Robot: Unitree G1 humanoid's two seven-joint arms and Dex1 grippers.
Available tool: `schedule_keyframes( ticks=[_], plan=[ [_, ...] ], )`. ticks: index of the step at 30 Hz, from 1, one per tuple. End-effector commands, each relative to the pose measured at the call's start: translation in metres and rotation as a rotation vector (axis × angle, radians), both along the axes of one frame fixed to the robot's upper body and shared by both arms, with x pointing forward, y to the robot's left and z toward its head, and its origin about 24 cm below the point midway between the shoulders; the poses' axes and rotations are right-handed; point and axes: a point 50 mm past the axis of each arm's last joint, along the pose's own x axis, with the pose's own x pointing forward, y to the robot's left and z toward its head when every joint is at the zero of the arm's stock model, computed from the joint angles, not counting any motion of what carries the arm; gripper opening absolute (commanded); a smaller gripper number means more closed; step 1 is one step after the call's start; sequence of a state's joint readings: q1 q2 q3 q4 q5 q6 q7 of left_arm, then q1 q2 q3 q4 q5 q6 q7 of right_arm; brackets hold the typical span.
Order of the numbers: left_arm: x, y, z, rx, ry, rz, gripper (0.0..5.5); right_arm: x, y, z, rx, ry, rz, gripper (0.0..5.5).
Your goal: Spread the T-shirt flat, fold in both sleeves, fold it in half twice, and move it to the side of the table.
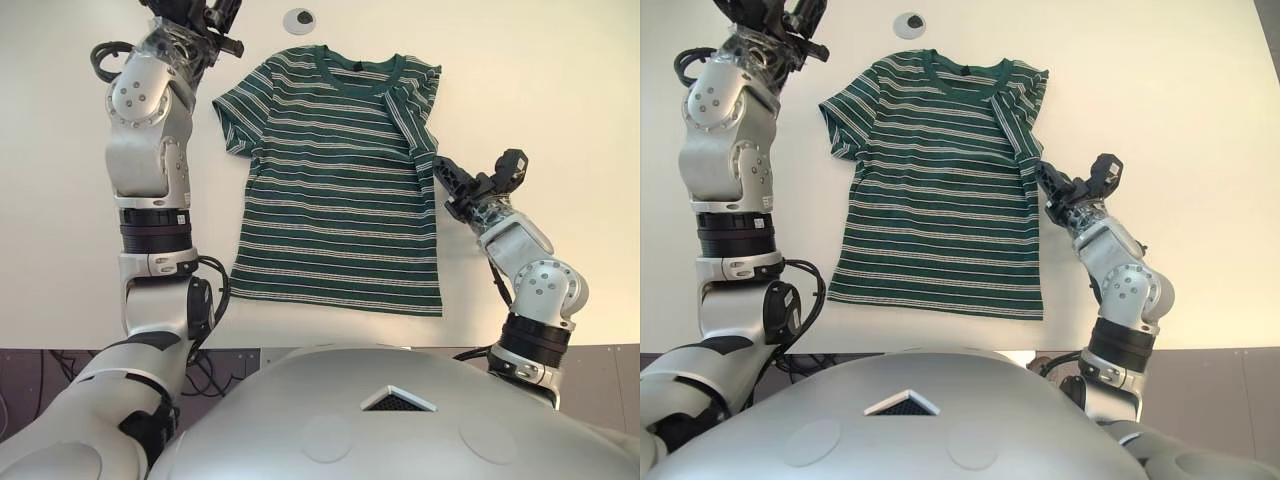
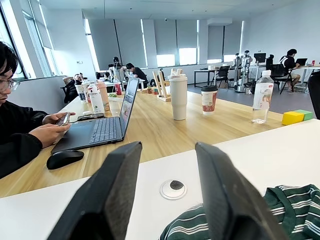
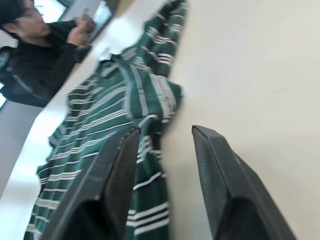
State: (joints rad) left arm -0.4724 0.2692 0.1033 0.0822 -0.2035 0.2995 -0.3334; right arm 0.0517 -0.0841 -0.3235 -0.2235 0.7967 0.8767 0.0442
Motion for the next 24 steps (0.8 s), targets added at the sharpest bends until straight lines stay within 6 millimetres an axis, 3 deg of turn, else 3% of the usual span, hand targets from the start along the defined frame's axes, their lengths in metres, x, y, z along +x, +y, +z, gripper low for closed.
schedule_keyframes(
  ticks=[1,10,19,24],
  plan=[
    [-0.001,0.001,0.005,-0.003,-0.004,0.007,1.93,0.006,0.002,-0.002,0.097,0.035,-0.046,1.89],
    [-0.001,0.005,-0.007,0.011,0.037,0.015,1.93,0.012,0.007,0.001,0.413,0.037,-0.098,1.89],
    [0.003,0.004,-0.009,0.020,0.050,0.002,1.93,0.030,0.010,-0.011,0.422,0.077,-0.094,1.89],
    [-0.003,0.015,-0.015,0.039,0.068,0.023,1.93,0.029,0.012,-0.012,0.399,0.069,-0.086,1.14]
  ],
)
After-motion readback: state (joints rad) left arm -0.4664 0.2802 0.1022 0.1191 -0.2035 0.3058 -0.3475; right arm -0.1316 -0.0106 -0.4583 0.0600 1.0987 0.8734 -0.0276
